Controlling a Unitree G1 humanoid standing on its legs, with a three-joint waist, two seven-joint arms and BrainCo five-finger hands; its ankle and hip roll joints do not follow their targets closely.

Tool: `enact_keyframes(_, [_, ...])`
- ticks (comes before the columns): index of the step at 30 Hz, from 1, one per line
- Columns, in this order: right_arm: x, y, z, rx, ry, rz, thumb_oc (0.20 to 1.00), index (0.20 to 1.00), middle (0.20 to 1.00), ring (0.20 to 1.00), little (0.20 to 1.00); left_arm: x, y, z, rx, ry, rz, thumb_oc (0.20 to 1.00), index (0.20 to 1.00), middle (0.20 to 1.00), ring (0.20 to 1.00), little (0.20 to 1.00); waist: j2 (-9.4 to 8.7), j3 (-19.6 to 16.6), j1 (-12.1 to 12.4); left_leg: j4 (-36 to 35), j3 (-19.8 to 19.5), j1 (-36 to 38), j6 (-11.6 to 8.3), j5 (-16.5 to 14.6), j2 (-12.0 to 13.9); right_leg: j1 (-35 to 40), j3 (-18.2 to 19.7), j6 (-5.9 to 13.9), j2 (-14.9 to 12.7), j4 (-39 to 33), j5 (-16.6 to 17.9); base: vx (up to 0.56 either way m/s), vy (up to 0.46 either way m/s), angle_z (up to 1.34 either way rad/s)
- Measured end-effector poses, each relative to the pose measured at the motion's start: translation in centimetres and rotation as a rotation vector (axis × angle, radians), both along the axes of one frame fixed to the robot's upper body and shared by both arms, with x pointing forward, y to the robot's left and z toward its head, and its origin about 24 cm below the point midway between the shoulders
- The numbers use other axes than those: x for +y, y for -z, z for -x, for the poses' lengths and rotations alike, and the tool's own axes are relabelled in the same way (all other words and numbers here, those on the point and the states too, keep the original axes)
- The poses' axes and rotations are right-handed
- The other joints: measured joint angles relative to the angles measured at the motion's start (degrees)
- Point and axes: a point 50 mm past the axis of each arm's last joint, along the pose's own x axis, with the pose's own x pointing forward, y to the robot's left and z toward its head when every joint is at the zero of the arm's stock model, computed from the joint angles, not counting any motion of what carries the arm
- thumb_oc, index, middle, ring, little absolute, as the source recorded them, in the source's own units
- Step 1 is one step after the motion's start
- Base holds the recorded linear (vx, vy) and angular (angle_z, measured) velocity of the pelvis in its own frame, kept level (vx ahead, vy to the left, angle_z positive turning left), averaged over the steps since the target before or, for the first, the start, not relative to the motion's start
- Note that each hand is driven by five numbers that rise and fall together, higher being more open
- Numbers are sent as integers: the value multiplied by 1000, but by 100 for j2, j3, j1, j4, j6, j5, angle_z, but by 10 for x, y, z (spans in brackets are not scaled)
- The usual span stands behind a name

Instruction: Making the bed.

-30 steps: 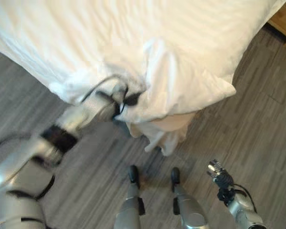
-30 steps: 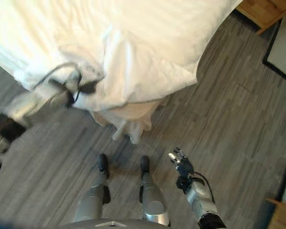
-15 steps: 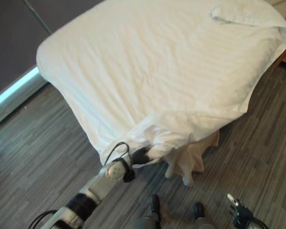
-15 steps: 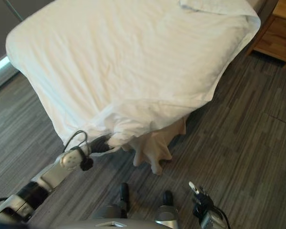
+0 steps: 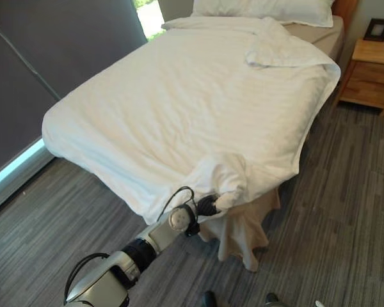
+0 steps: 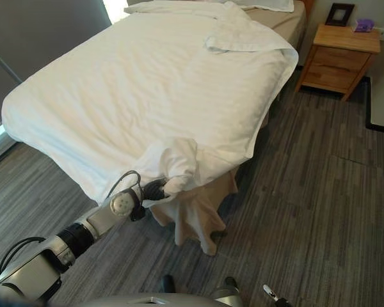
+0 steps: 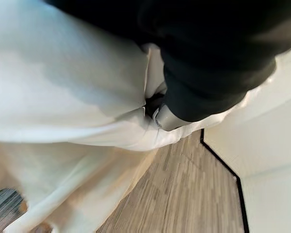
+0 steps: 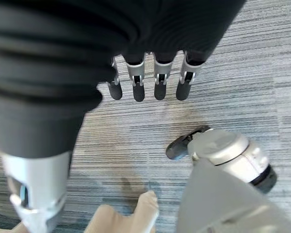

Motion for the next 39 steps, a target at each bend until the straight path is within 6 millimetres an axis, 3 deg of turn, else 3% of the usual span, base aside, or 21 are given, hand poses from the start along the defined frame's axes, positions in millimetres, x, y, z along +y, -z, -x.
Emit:
enact_keyframes(3, [0, -2, -10, -35, -3, 3, 1000, 1000, 1000, 1000, 1000, 1, 2, 1, 6, -2, -2, 200, 200, 200, 200, 200, -13, 8, 13, 0, 16, -10, 1, 0, -7, -8, 14, 5, -7, 1, 13, -67, 59, -7])
enact_keyframes(7, [1, -12, -48, -172, -27, 20, 1000, 1000, 1000, 1000, 1000, 14, 6, 0, -6, 20, -116, 200, 200, 200, 200, 200, -206, 175, 25, 4, 568, -113, 76, -49, 7, -714, 407, 98, -69, 586, 26, -281, 114, -62])
enact_keyframes(9, [4, -13, -57, -189, -15, 18, 1000, 1000, 1000, 1000, 1000, 28, -3, -11, -35, -5, -159, 200, 200, 200, 200, 200, -471, 693, -84, 4, 657, -89, 184, -82, -93, -837, 569, 171, -160, 823, 17, -380, -4, -41])
enact_keyframes(10, [9, -11, -57, -181, -27, 7, 1000, 1000, 1000, 1000, 1000, 30, -8, -16, -52, -23, -149, 200, 200, 200, 200, 200, -482, 797, -17, 36, 742, -249, 393, 33, -60, -1001, 512, 291, -154, 819, 177, -291, -41, -13])
enact_keyframes(12, [17, -7, -59, -162, -31, -24, 1000, 1000, 1000, 1000, 1000, 37, -17, -23, -78, -53, -142, 200, 200, 200, 200, 200, -493, 1047, 169, 35, 817, -351, 462, 86, 102, -1218, 408, 203, -75, 955, 338, -145, -86, -22])
enact_keyframes(13, [20, -3, -52, -133, -25, -37, 1000, 1000, 1000, 1000, 1000, 38, -15, -21, -72, -58, -136, 200, 200, 200, 200, 200, -468, 1075, 317, 38, 848, -300, 523, 144, 173, -1355, 267, 136, -75, 1939, -199, -173, -161, -7])
enact_keyframes(15, [19, 1, -39, -79, -12, -39, 1000, 1000, 1000, 1000, 1000, 40, -11, -14, -57, -70, -100, 200, 200, 200, 200, 200, -357, 1066, 644, 41, 888, -95, 465, 188, 326, -1178, 216, 232, -69, 3142, -608, -168, -227, -6])
enact_keyframes(17, [16, 1, -37, -68, -12, -32, 1000, 1000, 1000, 1000, 1000, 46, -11, -9, -48, -92, -53, 200, 200, 200, 200, 200, -409, 947, 981, 42, 891, -125, 342, 255, 382, -483, -302, 201, -201, 2242, -704, -210, -229, -2])
enact_keyframes(18, [16, -1, -47, -94, -26, -27, 1000, 1000, 1000, 1000, 1000, 55, -13, -9, -53, -118, -52, 200, 200, 200, 200, 200, -541, 868, 1131, 41, 867, -249, 199, 331, 340, -82, -431, 126, -135, 1052, -590, -347, -291, 13])
enact_keyframes(19, [7, -8, -62, -136, -49, 3, 1000, 1000, 1000, 1000, 1000, 62, -6, -4, -26, -184, -10, 200, 200, 200, 200, 200, -314, 821, 1077, 42, 619, -413, -44, 574, 464, 236, -574, -3, 174, 368, -149, -353, -282, 30])
enact_keyframes(22, [-10, -16, -60, -157, -61, 42, 1000, 1000, 1000, 1000, 1000, 69, -9, -2, -26, -257, 77, 200, 200, 200, 200, 200, -146, 695, 981, 46, 173, -639, -271, 1176, 653, 455, -941, -265, 544, 97, -60, -238, -192, 73])
enact_keyframes(25, [-22, -21, -57, -156, -83, 66, 1000, 1000, 1000, 1000, 1000, 84, -6, 1, -22, -352, 117, 200, 200, 200, 200, 200, -146, 678, 972, 50, 40, -618, -439, 1556, 907, 450, -1047, -549, 781, 306, -182, -279, -145, 23])
enact_keyframes(26, [-29, -23, -56, -147, -98, 85, 1000, 1000, 1000, 1000, 1000, 87, -5, -1, -21, -365, 110, 200, 200, 200, 200, 200, -191, 684, 947, 93, -177, -631, -611, 1728, 918, 376, -1043, -695, 764, 428, -205, -239, -114, -18])
enact_keyframes(27, [-33, -25, -60, -134, -130, 98, 1000, 1000, 1000, 1000, 1000, 95, -8, -4, -32, -399, 114, 213, 213, 213, 213, 213, -351, 698, 930, 624, -675, -872, -749, 1539, 783, 129, -979, -913, 528, 762, -309, -79, -41, -40])
enact_keyframes(28, [-36, -27, -60, -134, -130, 110, 1000, 1000, 1000, 1000, 1000, 99, -9, -5, -33, -409, 100, 338, 338, 338, 338, 338, -579, 697, 946, 1320, -880, -1031, -706, 973, 537, 106, -856, -882, 333, 750, -276, -87, -52, -48])
enact_keyframes(29, [-39, -25, -45, -110, -106, 111, 1000, 1000, 1000, 1000, 1000, 105, -4, 0, -14, -420, 93, 347, 347, 347, 347, 347, -705, 645, 815, 1721, -420, -803, -423, 431, 479, 207, -767, -847, 222, 670, -242, -13, 11, -37])
enact_keyframes(32, [-32, -14, -14, -22, -61, 71, 1000, 1000, 1000, 1000, 1000, 100, -1, 3, 12, -410, 111, 341, 341, 341, 341, 341, -656, 597, 665, 1206, -227, -324, -110, 47, 458, 254, -752, -826, 305, 662, -253, 74, 82, -4])
enact_keyframes(33, [-28, -11, -9, -5, -47, 58, 1000, 1000, 1000, 1000, 1000, 100, 2, 5, 24, -406, 108, 454, 454, 454, 454, 454, -626, 578, 662, 758, -241, -139, -82, 67, 454, 239, -720, -784, 337, 664, -255, 26, 77, 1])
enact_keyframes(35, [-23, -8, 3, 26, -31, 39, 1000, 1000, 1000, 1000, 1000, 93, 8, 9, 51, -380, 106, 1000, 1000, 1000, 1000, 1000, -528, 504, 557, 25, -287, 199, -72, 64, 487, 163, -715, -677, 383, 669, -269, 57, 132, 8])
enact_keyframes(37, [-12, -2, 6, 30, -4, 5, 1000, 1000, 1000, 1000, 1000, 89, 13, 13, 83, -329, 75, 1000, 1000, 1000, 1000, 1000, -617, 458, 501, 28, -249, 186, 33, -32, 341, 172, -665, -569, 259, 643, -254, 56, 95, 9])
enact_keyframes(39, [-4, 0, 5, 20, -15, -29, 1000, 1000, 1000, 1000, 1000, 82, 21, 24, 139, -278, 77, 1000, 1000, 1000, 1000, 1000, -635, 344, 499, 28, -187, 220, 65, -166, 191, 146, -577, -297, 67, 651, -274, 41, 88, -11])
